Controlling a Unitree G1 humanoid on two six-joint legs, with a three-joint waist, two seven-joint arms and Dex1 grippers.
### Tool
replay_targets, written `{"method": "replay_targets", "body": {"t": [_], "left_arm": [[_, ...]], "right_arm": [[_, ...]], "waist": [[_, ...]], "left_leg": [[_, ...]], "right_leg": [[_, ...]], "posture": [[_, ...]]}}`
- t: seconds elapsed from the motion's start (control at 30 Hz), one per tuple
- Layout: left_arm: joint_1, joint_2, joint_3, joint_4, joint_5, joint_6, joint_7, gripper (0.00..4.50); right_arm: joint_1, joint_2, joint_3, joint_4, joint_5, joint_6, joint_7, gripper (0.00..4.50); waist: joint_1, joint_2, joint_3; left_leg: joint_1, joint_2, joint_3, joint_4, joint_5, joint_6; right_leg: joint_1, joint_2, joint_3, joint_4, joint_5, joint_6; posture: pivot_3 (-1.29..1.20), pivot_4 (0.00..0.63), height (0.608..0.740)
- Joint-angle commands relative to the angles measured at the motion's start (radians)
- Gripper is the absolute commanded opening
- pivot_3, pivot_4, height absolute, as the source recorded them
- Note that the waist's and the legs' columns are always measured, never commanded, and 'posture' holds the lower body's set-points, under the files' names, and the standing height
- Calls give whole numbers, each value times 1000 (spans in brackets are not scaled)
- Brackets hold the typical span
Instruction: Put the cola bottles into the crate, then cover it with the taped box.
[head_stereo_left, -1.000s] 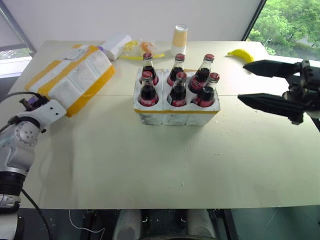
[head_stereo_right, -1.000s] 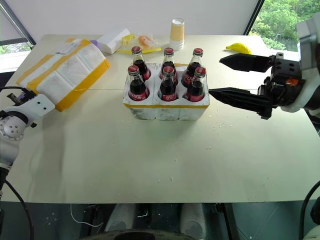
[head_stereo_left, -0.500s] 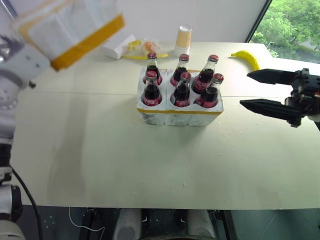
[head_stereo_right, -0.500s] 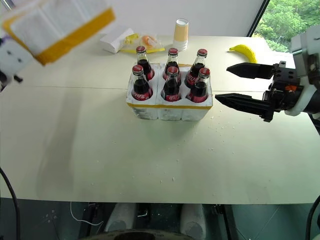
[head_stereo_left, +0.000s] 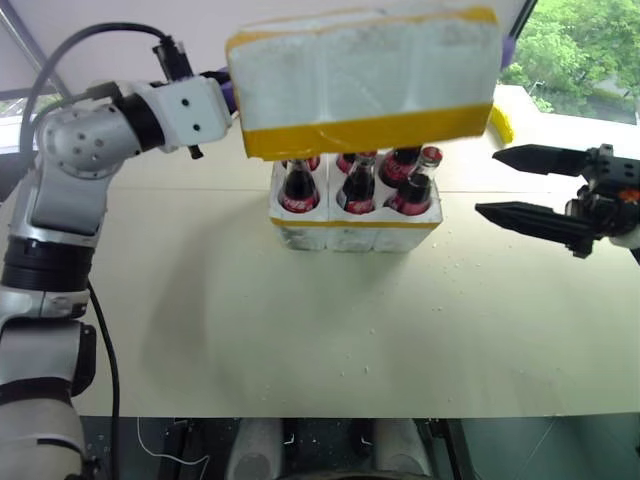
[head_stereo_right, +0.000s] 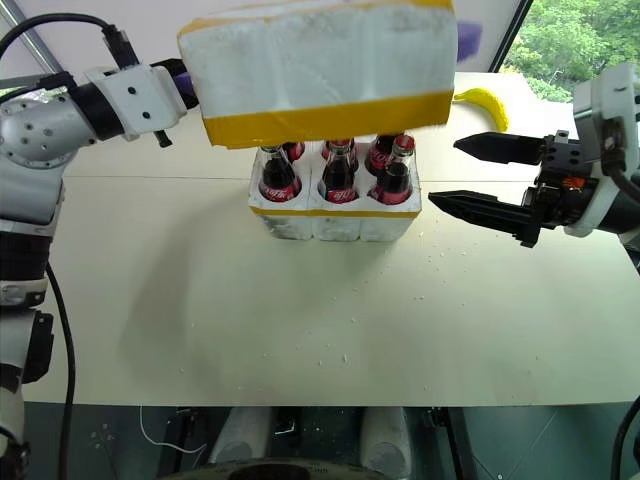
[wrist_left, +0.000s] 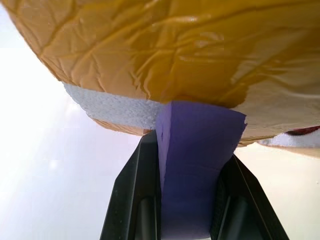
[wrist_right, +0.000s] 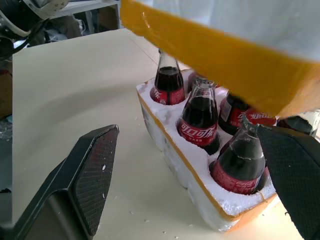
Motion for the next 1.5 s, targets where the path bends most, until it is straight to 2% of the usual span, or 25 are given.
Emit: {"method": "replay_targets", "body": {"t": [0.03, 0.23, 0.4, 0.5, 0.63, 0.77, 0.87, 0.9, 1.07, 1.17, 1.23, 1.3, 1.37, 1.5], "left_arm": [[-55, 13, -25, 67, 60, -130, -2, 650], [-88, 17, -65, 141, 180, -259, 54, 650], [-96, -5, -91, 159, 307, -303, 171, 650], [-68, -12, -88, 137, 309, -306, 179, 650], [-6, -8, -69, 80, 289, -264, 172, 2383], [64, 12, -46, 2, 264, -215, 147, 4437], [140, 37, -6, -76, 210, -159, 109, 4437], [168, 43, 12, -104, 178, -127, 90, 4437], [314, 35, 174, -309, -207, 300, -93, 4437], [391, 98, 346, -428, -630, 795, -243, 4437], [440, 179, 469, -423, -815, 984, -361, 4437], [484, 264, 535, -398, -904, 1101, -454, 4437], [532, 336, 571, -367, -929, 1145, -527, 4437], [549, 382, 598, -309, -923, 1149, -536, 4437]], "right_arm": [[10, 10, -62, -38, 29, -4, -26, 4500], [32, 18, -86, -63, 52, 0, -56, 4500], [39, 20, -93, -70, 66, -4, -76, 4500], [36, 19, -91, -70, 73, -5, -83, 4500], [45, 16, -91, -71, 74, -6, -77, 4500], [68, 2, -96, -67, 63, -10, -50, 4500], [75, -3, -89, -54, 47, -18, -33, 4500], [76, -4, -85, -50, 41, -20, -28, 4500], [109, -8, -63, -30, -9, -37, 16, 4500], [133, -16, -51, 18, -53, -54, 61, 4500], [141, -23, -34, 49, -88, -78, 92, 4500], [139, -26, -18, 62, -107, -92, 109, 4500], [136, -25, -11, 68, -116, -102, 125, 4500], [123, -18, 9, 87, -126, -109, 143, 4500]], "waist": [[2, 0, 0], [2, 0, 0], [1, 0, 0], [1, 0, 0], [0, 0, 0], [1, 0, 0], [0, 0, 0], [0, 0, 0], [0, 0, 0], [-2, 0, 0], [-7, 0, 0], [-12, 1, 0], [-15, 1, 0], [-8, 2, 0]], "left_leg": [[0, 0, 0, 0, 0, 0], [0, 0, -2, 0, 0, 0], [0, 0, -3, 0, 0, 1], [0, 0, -3, 0, 0, 1], [0, 0, -3, 0, 0, 1], [0, 0, -3, 0, 0, 1], [0, 1, -3, 0, 0, 1], [0, 1, -3, 0, 0, 1], [0, 3, -3, 0, 0, 1], [0, 4, -4, 1, 0, 1], [1, 4, -4, 1, 0, 1], [1, 5, -4, 1, 0, 0], [2, 4, -4, 0, 0, 0], [2, 1, -4, 0, 0, -1]], "right_leg": [[0, 0, 0, 0, 0, 0], [0, 0, 0, 0, 0, 0], [0, 0, 0, 0, 0, 0], [0, 0, 0, 0, 0, 0], [0, 0, 0, 0, 0, 0], [0, 0, 0, 0, 0, 0], [0, 0, 0, 0, 0, 0], [0, 0, 0, 0, 0, 0], [0, 0, 0, 0, 0, 0], [1, 0, 0, 1, 0, 0], [1, 0, 0, 1, -1, 1], [1, 1, 0, 2, -2, 2], [1, 0, 0, 2, -2, 3], [2, 0, 0, 1, -3, 3]], "posture": [[0, 150, 740], [0, 150, 740], [0, 150, 740], [0, 150, 740], [0, 150, 740], [0, 150, 740], [0, 150, 740], [0, 150, 740], [0, 150, 740], [0, 150, 740], [0, 150, 740], [0, 150, 740], [0, 150, 740], [0, 150, 740]]}}
